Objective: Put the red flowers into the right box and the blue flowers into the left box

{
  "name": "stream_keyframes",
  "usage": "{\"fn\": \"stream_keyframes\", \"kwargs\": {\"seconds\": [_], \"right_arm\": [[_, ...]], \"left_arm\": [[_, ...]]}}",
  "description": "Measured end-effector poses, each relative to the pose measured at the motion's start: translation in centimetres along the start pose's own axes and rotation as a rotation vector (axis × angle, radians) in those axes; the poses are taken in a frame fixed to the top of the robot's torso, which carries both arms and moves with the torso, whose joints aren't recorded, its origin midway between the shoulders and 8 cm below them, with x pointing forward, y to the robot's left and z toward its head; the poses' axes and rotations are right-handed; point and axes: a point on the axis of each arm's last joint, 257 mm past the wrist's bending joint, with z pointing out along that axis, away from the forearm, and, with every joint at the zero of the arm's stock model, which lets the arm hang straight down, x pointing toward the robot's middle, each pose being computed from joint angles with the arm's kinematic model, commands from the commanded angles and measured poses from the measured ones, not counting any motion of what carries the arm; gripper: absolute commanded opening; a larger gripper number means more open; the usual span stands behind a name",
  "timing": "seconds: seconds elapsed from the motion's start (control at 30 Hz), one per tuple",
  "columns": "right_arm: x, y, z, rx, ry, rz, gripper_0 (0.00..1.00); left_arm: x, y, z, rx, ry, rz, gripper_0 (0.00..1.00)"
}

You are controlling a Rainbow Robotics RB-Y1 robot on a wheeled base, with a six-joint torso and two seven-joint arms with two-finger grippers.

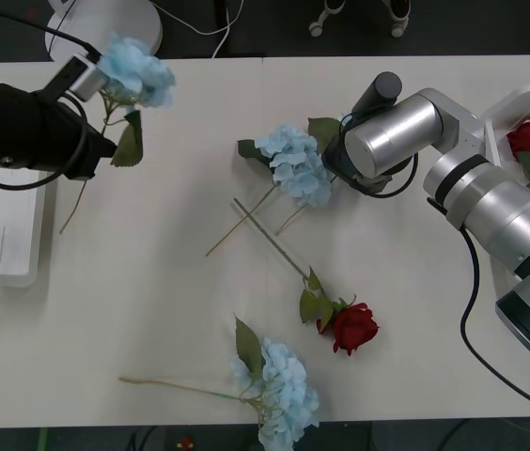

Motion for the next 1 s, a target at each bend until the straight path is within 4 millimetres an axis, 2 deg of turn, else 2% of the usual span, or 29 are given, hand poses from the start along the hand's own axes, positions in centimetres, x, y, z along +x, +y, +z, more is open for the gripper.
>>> {"fn": "stream_keyframes", "kwargs": {"seconds": [0.07,0.27,0.4,0.43,0.47,0.5,0.6,0.77,0.87,1.0], "right_arm": [[0.0,0.0,0.0,0.001,0.000,0.000,0.24],[-0.2,-0.1,0.2,-0.001,-0.003,0.005,0.24],[-0.2,-0.2,0.2,-0.002,-0.004,0.006,0.24],[-0.2,-0.2,0.2,-0.002,-0.004,0.007,0.15],[-0.2,-0.2,0.2,-0.001,-0.004,0.007,0.02],[-0.2,-0.2,0.2,-0.001,-0.004,0.007,0.00],[-0.2,-0.4,0.3,0.001,-0.002,0.010,0.00],[-0.1,-0.5,0.4,0.005,0.001,0.014,0.00],[-0.1,-0.6,0.4,0.004,0.007,0.018,0.00],[-0.4,-0.9,0.1,-0.005,0.028,0.025,0.00]], "left_arm": [[0.0,1.2,-0.8,-0.024,-0.008,-0.155,0.00],[1.1,5.9,-3.1,-0.129,-0.019,-0.230,0.00],[3.8,10.0,-4.2,-0.184,-0.013,-0.359,0.00],[4.7,11.0,-4.4,-0.197,-0.009,-0.395,0.00],[5.7,11.9,-4.5,-0.209,-0.002,-0.429,0.00],[6.5,12.9,-4.5,-0.225,0.000,-0.461,0.00],[9.3,15.9,-4.4,-0.289,0.014,-0.540,0.00],[13.0,19.6,-4.2,-0.388,0.059,-0.609,0.00],[14.1,21.4,-4.7,-0.430,0.080,-0.646,0.00],[14.4,23.7,-6.1,-0.475,0.073,-0.692,0.00]]}}
